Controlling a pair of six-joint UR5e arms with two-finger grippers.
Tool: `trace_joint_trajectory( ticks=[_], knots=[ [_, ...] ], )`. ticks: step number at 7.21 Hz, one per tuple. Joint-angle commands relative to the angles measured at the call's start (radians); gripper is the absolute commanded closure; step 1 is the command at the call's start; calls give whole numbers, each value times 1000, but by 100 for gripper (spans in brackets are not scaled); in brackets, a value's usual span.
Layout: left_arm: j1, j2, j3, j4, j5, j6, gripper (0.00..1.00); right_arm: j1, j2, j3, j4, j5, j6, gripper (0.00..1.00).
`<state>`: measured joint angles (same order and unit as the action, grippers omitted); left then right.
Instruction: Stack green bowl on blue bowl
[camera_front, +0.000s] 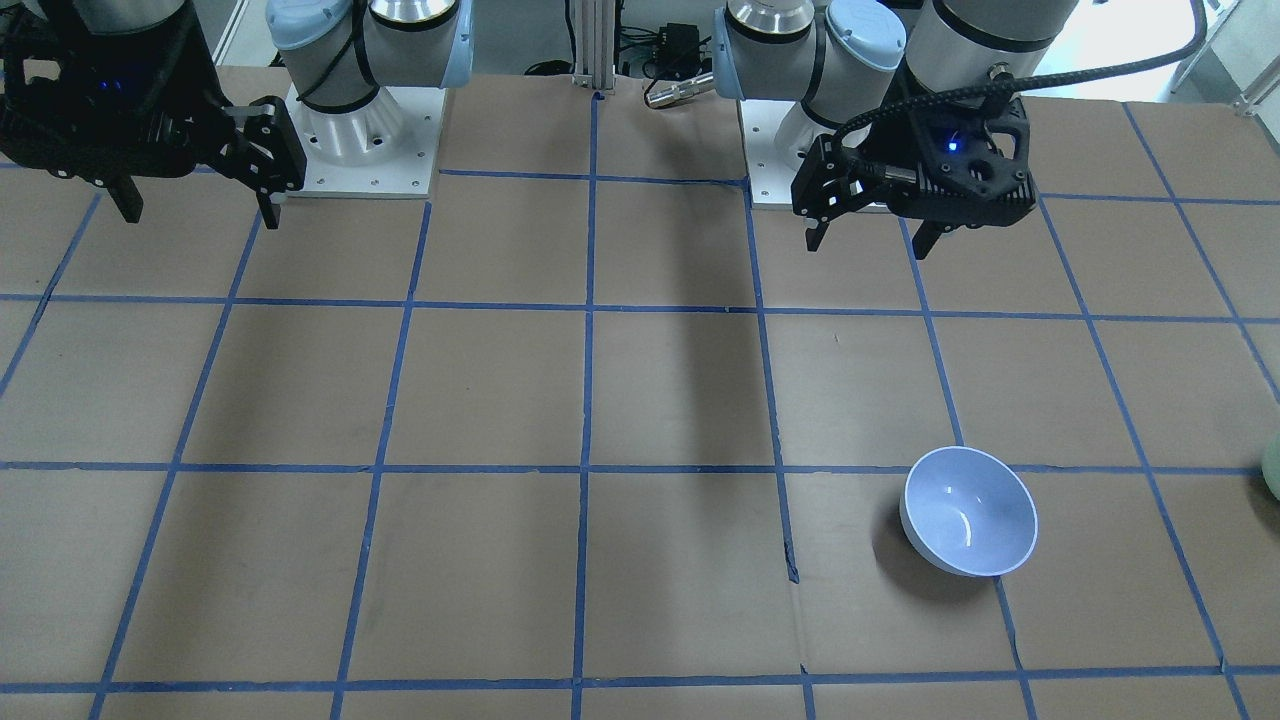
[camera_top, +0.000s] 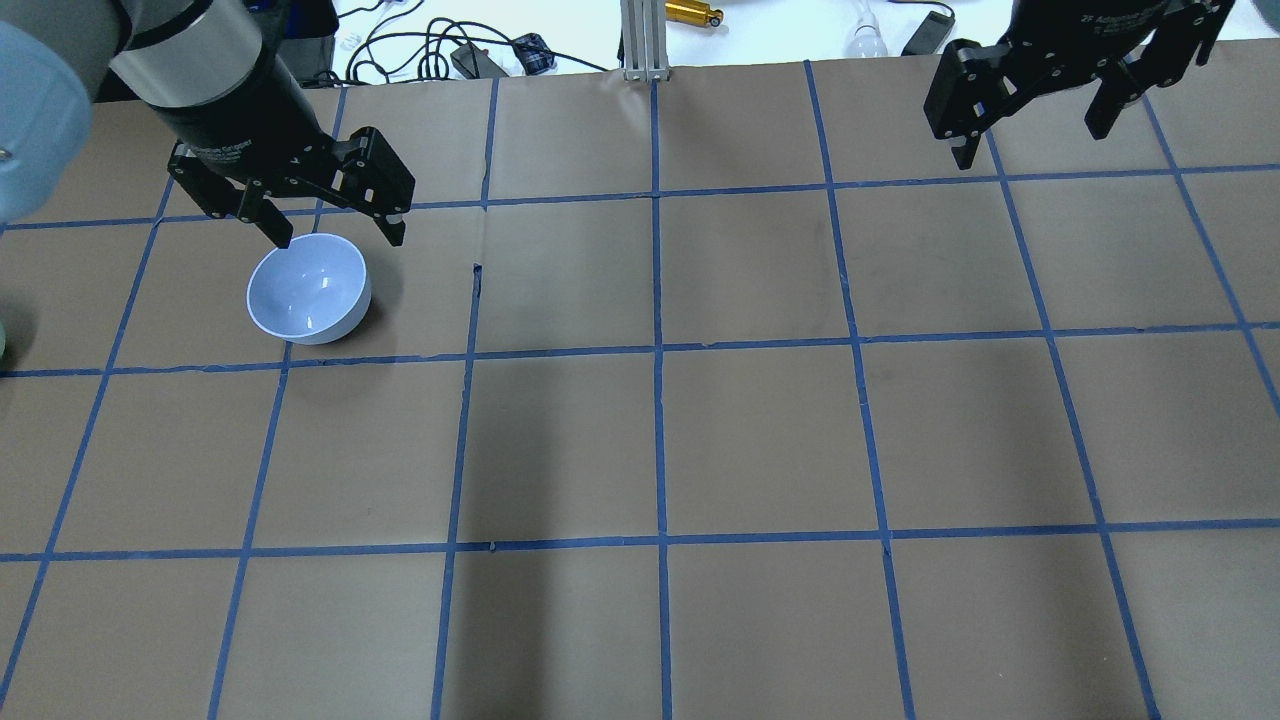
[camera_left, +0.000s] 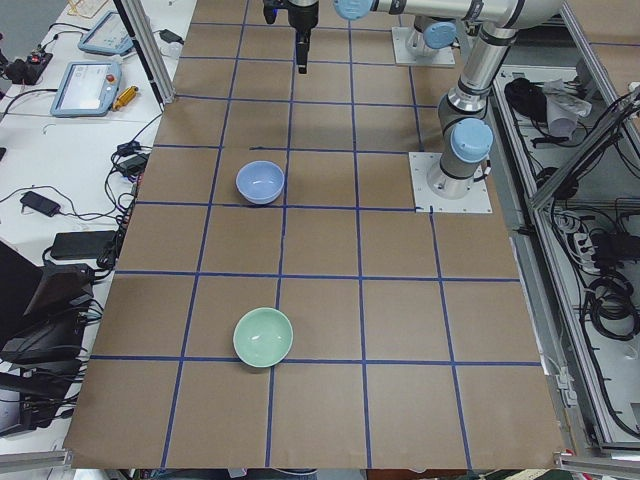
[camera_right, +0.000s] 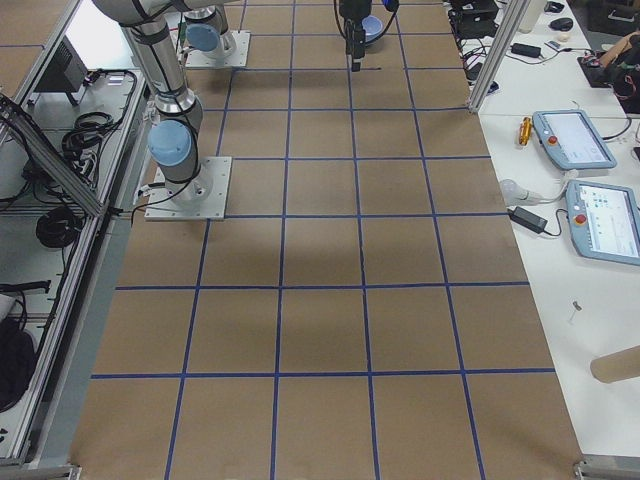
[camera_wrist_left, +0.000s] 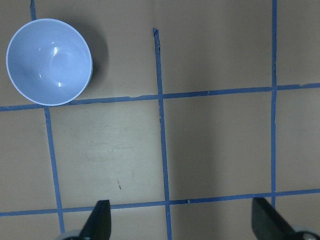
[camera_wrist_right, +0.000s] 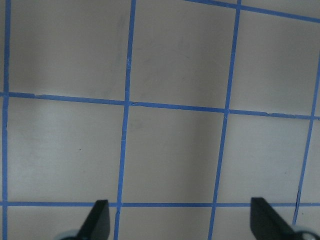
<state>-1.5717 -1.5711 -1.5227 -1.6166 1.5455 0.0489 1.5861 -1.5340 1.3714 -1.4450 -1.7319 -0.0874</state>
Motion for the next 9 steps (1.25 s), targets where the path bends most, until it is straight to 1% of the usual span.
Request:
trace_joint_trajectory(
  ticks=[1, 7, 8, 9],
  knots=[
    [1, -1, -2, 0, -5, 2, 0, 0, 0, 0, 0, 0, 0, 0],
    [1, 2, 1, -2, 1, 3, 0, 0, 0, 0, 0, 0, 0, 0],
    [12, 3, 0, -3, 1, 18, 0, 0, 0, 0, 0, 0, 0, 0],
    [16, 9, -4, -8, 2, 111, 0, 0, 0, 0, 0, 0, 0, 0]
  ],
)
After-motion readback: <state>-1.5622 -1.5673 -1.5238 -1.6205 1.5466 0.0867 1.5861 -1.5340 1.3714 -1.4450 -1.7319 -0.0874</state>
